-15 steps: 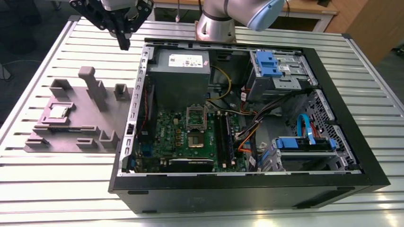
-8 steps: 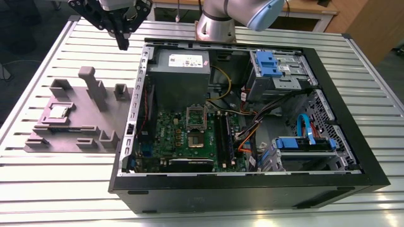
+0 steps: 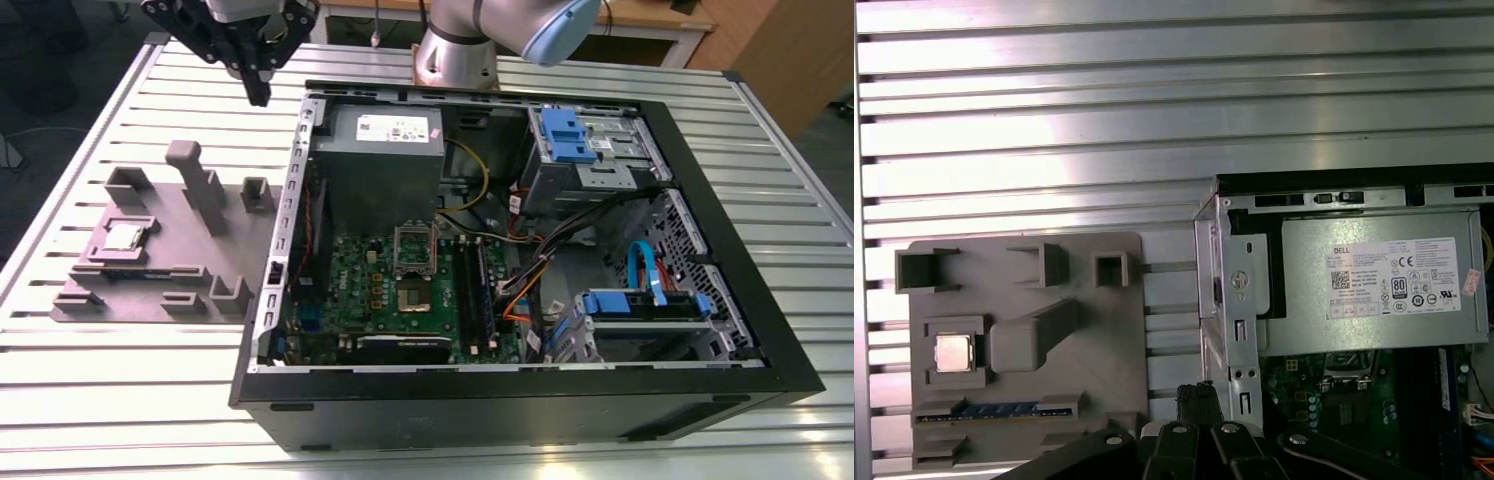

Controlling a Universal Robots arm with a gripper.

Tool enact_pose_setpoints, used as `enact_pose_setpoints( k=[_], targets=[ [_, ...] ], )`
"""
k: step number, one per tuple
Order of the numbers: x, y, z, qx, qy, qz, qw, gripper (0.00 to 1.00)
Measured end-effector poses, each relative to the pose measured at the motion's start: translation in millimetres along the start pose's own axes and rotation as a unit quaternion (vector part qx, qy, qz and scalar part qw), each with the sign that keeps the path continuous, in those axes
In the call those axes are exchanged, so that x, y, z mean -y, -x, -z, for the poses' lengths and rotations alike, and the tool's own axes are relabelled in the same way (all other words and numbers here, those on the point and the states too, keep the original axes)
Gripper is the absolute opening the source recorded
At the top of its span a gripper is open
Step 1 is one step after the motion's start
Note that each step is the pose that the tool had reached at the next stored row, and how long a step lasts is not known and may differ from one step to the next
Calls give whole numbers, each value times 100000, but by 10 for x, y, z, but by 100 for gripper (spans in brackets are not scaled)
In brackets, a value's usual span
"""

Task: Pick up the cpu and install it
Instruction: 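Reach for the cpu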

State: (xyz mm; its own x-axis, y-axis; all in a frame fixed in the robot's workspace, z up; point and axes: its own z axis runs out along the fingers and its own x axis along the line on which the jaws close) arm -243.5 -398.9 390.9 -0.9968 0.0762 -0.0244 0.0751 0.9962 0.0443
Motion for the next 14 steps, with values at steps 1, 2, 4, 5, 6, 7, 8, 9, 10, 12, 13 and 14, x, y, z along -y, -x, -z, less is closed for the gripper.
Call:
enact_pose_setpoints(
  k=[1, 2, 4, 5, 6, 7, 8, 9, 10, 12, 13, 14],
  targets=[
    [0, -2, 0, 0, 1, 2, 100000, 10],
    [0, -4, 0, 0, 0, 2, 100000, 10],
    [1, -15, 0, 1, 2, -2, 100000, 10],
    [2, -23, 0, 1, 4, 2, 100000, 10],
    [2, -25, 1, -1, -1, -2, 100000, 10],
    [2, -27, 1, 0, -1, -2, 100000, 10],
    [2, -29, 1, 0, -1, -4, 100000, 10],
    [2, -31, 1, 0, -1, -1, 100000, 10],
    [2, -34, 1, 1, 1, -3, 100000, 10],
    [3, -42, 1, 2, 1, 0, 100000, 10],
    [4, -47, 1, 1, 2, 0, 100000, 10],
    [4, -48, 1, 2, 1, -1, 100000, 10]
  ],
)
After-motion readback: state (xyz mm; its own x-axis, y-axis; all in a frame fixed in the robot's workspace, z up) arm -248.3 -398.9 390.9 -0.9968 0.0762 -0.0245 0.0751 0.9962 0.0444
